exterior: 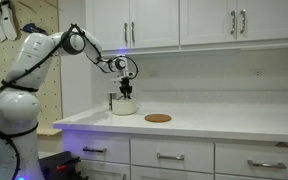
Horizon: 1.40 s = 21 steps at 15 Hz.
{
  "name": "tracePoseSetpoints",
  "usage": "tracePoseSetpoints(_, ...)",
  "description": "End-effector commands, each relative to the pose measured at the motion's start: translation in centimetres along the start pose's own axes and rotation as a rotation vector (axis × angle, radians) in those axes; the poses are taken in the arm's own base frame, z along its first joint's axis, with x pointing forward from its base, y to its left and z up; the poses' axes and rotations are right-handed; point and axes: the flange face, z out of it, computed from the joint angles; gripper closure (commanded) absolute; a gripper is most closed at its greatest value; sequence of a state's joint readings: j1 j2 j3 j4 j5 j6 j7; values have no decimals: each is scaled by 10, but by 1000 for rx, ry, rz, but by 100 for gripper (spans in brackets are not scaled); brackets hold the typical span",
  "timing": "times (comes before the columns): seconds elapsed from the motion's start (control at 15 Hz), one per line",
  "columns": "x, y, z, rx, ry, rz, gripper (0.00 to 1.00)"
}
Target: Close the drawer, uncover the pot and put the lid on the mat, and then open the second overhead cabinet door from the left
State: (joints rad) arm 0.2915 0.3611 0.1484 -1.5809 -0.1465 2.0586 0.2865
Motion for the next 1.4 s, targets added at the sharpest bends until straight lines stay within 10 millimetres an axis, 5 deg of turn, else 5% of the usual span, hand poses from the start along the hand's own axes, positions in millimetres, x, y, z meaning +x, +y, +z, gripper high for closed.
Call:
tracePoseSetpoints(0.0,5,-5,-5,-18,-13,36,86)
tracePoseSetpoints(0.13,4,-9,-6,-18,-11,41,98)
tracePoseSetpoints(1.33,-2,12,-21,-18,-20,71,94)
